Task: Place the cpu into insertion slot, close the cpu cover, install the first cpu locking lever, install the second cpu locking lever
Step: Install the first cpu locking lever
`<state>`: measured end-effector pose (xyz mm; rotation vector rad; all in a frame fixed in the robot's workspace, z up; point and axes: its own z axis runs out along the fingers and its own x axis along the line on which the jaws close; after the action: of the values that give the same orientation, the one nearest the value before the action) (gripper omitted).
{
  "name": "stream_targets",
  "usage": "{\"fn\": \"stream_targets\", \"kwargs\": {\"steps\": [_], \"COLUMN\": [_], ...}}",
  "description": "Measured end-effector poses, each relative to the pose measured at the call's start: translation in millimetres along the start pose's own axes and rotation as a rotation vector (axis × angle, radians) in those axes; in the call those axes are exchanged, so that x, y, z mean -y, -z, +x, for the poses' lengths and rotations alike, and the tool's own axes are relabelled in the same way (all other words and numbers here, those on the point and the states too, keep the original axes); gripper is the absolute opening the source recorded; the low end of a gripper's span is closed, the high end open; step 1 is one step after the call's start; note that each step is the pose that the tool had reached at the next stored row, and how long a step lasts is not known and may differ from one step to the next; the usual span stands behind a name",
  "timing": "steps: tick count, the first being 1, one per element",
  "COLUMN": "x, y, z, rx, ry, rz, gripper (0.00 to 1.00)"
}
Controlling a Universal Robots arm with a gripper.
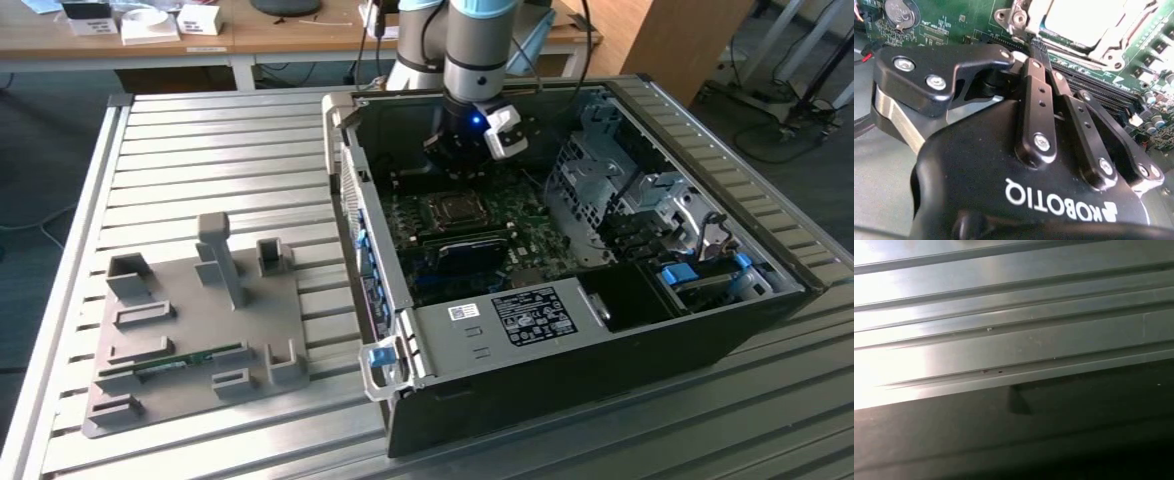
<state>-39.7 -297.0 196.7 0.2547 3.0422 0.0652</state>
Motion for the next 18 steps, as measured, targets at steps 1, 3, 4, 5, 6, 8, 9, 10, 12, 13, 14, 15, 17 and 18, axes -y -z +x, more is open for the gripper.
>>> {"fn": "stream_targets", "kwargs": {"steps": [1, 3, 4, 5, 6, 8, 9, 10, 12, 13, 14, 15, 17, 18], "x": [0.0, 0.0, -0.1, -0.2, -0.3, -0.5, -0.6, -0.7, -0.9, -1.0, -1.0, -1.0, -1.0, -1.0], "y": [1.1, 4.5, 6.3, 8.3, 10.4, 14.8, 16.9, 19.2, 23.5, 24.3, 24.2, 24.2, 24.3, 24.4], "z": [-0.1, -0.3, -0.4, -0.6, -0.8, -1.1, -1.3, -1.5, -1.9, -1.9, -2.0, -2.0, -2.0, -2.0], "rx": [-0.0002, -0.0006, -0.0005, -0.0005, -0.0006, -0.0006, -0.0007, -0.0006, -0.0007, -0.0006, -0.0006, -0.0005, -0.0005, -0.0006], "ry": [0.0, 0.0, 0.0, 0.0, 0.0, 0.0, 0.0, 0.0, 0.0, 0.0, 0.0, 0.0, 0.0, 0.0], "rz": [-0.0001, 0.0009, 0.0008, 0.001, 0.0011, 0.0011, 0.0012, 0.0011, 0.0011, 0.0011, 0.0009, 0.0008, 0.0009, 0.0011], "gripper": [0.1, 0.1, 0.1, 0.1, 0.1, 0.1, 0.1, 0.1, 0.1, 0.1, 0.1, 0.1, 0.1, 0.1]}}
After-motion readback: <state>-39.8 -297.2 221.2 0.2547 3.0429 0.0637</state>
